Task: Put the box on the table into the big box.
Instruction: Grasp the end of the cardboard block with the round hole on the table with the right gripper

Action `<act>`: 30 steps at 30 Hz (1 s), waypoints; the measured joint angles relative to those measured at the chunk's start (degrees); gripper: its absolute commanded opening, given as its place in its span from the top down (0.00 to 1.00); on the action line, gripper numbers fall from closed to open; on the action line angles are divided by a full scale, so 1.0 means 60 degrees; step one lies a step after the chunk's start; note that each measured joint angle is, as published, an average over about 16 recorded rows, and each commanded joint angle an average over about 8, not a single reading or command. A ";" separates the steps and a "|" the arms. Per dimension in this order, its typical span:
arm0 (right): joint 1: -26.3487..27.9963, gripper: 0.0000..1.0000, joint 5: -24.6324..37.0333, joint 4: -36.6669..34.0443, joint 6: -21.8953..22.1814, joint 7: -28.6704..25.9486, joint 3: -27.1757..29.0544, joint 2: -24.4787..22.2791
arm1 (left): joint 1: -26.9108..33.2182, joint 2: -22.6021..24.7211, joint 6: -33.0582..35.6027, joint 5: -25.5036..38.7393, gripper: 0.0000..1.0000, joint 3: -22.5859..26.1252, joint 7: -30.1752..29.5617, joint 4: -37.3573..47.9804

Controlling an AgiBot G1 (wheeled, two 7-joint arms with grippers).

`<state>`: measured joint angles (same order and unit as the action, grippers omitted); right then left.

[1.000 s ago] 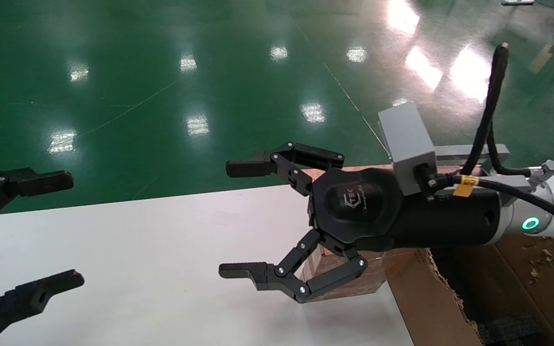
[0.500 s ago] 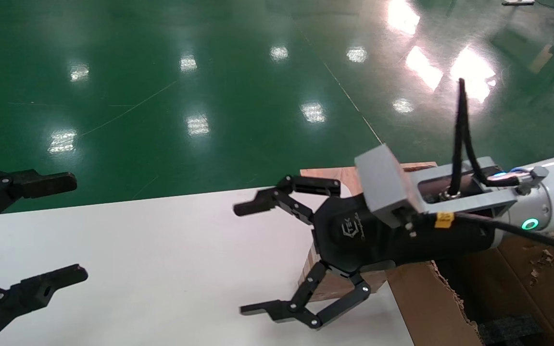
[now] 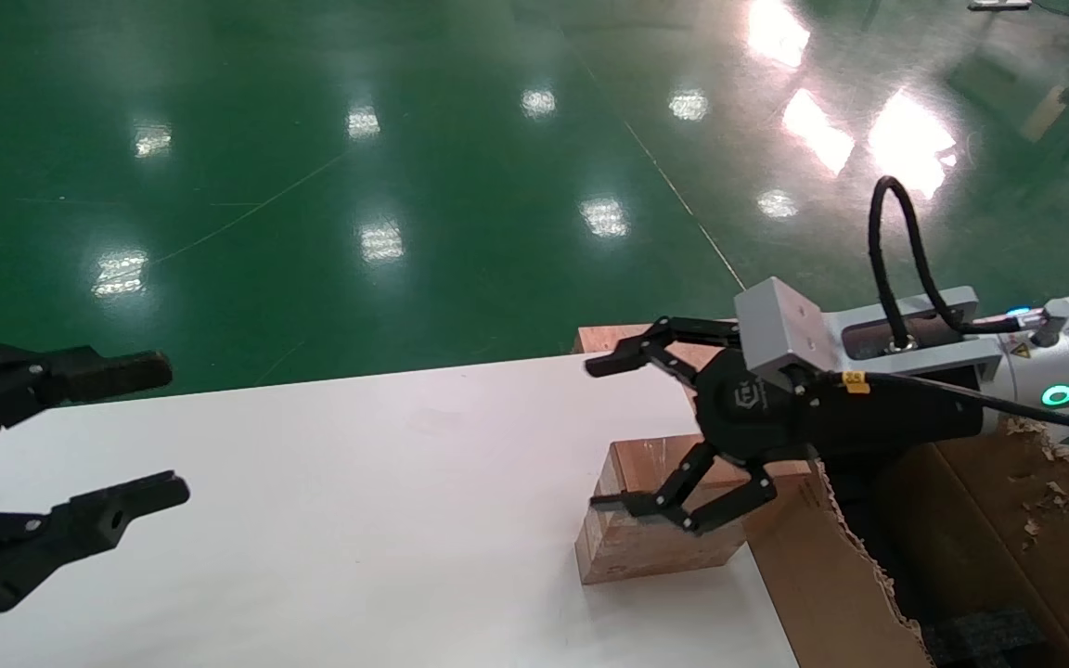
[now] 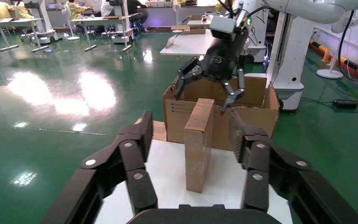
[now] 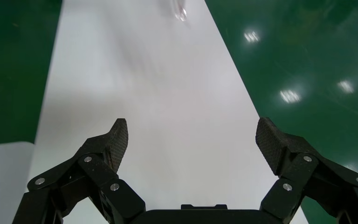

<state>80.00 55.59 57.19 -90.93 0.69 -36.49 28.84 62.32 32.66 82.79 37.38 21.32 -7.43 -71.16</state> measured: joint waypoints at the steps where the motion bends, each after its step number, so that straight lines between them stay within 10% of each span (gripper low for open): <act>1: 0.0107 0.00 0.0082 -0.0165 -0.0002 0.0100 -0.0117 0.0001 | 0.0000 0.0000 0.0000 0.0000 1.00 0.0000 0.0000 0.0000; 30: 0.2965 0.00 0.0794 -0.2677 -0.0125 0.1801 -0.4721 0.0346 | 0.0000 0.0000 0.0000 0.0000 1.00 0.0001 0.0000 0.0000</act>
<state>97.79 60.35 41.12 -91.68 11.50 -64.82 30.91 62.32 32.65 82.79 37.37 21.32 -7.42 -71.16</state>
